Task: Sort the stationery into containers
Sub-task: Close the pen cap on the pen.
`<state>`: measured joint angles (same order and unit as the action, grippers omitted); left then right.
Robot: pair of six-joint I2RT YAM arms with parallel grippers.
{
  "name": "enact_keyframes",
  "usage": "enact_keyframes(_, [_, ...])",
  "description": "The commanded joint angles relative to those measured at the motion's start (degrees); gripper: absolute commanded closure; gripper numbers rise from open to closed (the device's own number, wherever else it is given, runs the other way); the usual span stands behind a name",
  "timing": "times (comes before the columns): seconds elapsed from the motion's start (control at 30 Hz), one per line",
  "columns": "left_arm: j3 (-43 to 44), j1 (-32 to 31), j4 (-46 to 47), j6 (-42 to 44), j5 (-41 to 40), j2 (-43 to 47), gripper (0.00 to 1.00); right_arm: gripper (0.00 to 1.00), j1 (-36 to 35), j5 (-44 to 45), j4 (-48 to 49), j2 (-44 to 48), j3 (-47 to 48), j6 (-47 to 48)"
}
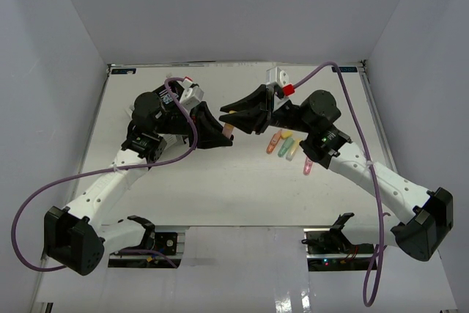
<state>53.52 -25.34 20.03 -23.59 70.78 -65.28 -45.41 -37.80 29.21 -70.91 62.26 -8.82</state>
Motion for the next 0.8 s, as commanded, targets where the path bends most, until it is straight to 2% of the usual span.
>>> enact_keyframes(0.0, [11.96, -0.67, 17.76, -1.37, -10.40, 4.63, 1.00, 0.92, -3.02, -10.54, -31.94, -6.52, -10.14, 2.32])
enact_keyframes(0.13, [9.42, -0.67, 15.31, 0.21, -9.44, 5.95, 1.00, 0.89, -2.93, -7.47, -32.90, -4.94, -6.90, 2.93])
enact_keyframes(0.2, [6.52, -0.67, 13.46, 1.44, -9.35, 7.35, 1.00, 0.79, -2.84, -5.80, -33.25, -4.06, -4.52, 3.19])
enact_keyframes(0.23, [4.42, -0.67, 12.85, 1.88, -9.26, 7.88, 1.00, 0.71, -2.67, -4.92, -33.25, -3.71, -3.73, 3.37])
enact_keyframes(0.37, [0.19, -0.67, 9.16, 3.55, -8.65, 10.69, 1.00, 0.53, -2.49, -2.72, -33.08, -3.09, -0.57, 3.90])
enact_keyframes(0.57, [-7.19, -0.76, 5.90, 4.61, -8.56, 12.98, 1.00, 0.31, -2.05, -0.17, -32.55, -2.74, 4.18, 4.16])
enact_keyframes(0.77, [-9.75, -0.76, 3.97, 5.93, -10.58, 14.21, 1.00, 0.27, -2.05, 0.80, -32.46, -1.51, 7.79, 4.34])
